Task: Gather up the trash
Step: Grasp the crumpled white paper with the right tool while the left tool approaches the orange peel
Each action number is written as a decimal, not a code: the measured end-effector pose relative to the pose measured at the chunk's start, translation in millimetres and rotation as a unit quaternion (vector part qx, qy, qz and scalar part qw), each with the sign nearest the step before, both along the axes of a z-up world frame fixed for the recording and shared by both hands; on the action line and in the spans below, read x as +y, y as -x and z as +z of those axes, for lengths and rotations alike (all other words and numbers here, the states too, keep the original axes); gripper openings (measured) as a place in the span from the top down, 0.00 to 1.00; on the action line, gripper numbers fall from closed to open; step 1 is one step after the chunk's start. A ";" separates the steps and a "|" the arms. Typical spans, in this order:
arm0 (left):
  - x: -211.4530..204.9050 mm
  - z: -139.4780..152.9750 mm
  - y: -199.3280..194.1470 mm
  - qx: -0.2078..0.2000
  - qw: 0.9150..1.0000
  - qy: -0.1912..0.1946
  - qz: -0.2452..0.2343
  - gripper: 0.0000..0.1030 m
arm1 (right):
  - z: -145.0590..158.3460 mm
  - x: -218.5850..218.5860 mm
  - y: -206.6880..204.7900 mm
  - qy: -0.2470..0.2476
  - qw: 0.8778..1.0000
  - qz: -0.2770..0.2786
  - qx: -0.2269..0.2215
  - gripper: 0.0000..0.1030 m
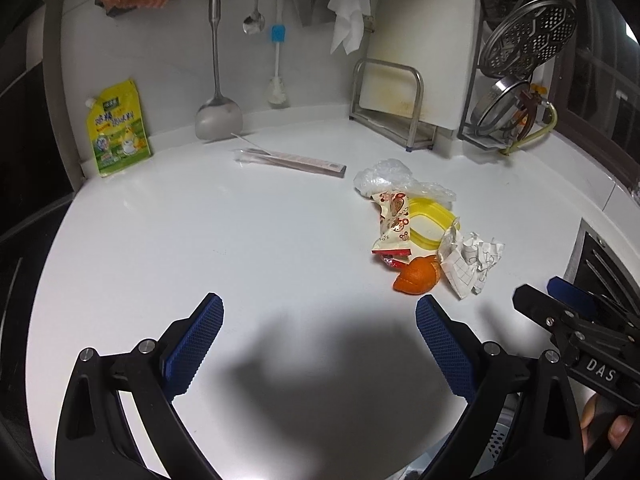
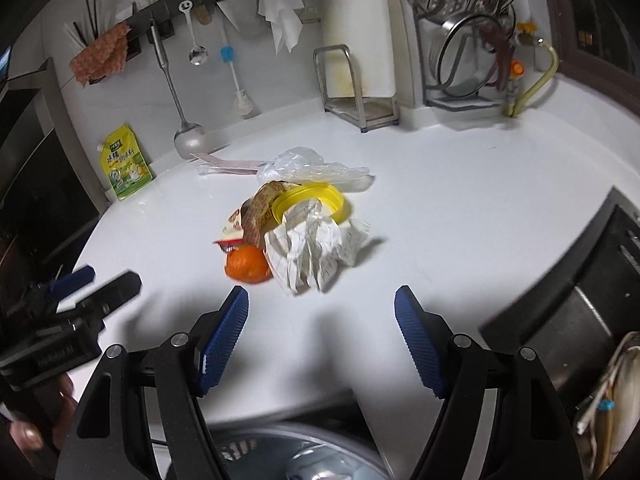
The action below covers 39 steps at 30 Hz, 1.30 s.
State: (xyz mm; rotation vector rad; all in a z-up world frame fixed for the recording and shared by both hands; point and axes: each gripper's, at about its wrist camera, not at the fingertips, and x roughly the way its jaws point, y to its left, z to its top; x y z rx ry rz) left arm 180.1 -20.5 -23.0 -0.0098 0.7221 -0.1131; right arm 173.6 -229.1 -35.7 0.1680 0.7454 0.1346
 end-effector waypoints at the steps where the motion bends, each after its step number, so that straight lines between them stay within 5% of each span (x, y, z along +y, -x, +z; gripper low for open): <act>1: -0.8 -1.6 -3.6 0.002 1.000 -0.001 0.001 0.08 | -1.0 1.7 -5.1 0.001 1.000 0.002 0.002 0.30; 30: 1.4 -12.4 -34.5 0.026 1.000 0.000 0.010 0.08 | -24.2 19.1 -76.3 0.036 0.998 -0.002 0.048 0.30; 39: -14.6 -12.8 -35.9 0.030 1.000 0.002 0.004 0.08 | -24.5 14.1 -75.6 0.031 0.998 0.002 0.050 0.69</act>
